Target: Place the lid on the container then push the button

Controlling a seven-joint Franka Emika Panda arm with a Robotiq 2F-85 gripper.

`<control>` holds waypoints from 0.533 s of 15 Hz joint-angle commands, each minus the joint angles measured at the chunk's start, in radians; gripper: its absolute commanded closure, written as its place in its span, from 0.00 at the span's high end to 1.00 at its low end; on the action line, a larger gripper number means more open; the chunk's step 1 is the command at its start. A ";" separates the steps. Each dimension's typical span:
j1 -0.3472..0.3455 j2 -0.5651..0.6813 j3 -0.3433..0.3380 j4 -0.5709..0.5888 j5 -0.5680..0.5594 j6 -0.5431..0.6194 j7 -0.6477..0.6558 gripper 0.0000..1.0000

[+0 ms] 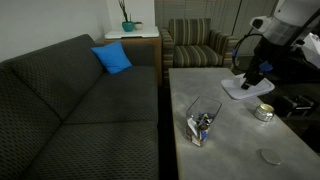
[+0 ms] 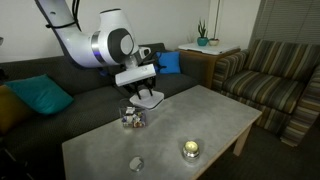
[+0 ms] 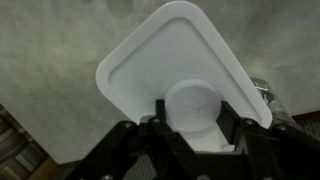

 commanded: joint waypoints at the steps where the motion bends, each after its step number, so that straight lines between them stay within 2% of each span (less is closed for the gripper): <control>1: -0.021 0.024 0.042 0.096 -0.048 -0.022 -0.084 0.29; 4: -0.058 0.075 0.117 0.188 -0.071 -0.034 -0.164 0.29; 8: -0.167 0.198 0.304 0.326 -0.073 -0.129 -0.356 0.29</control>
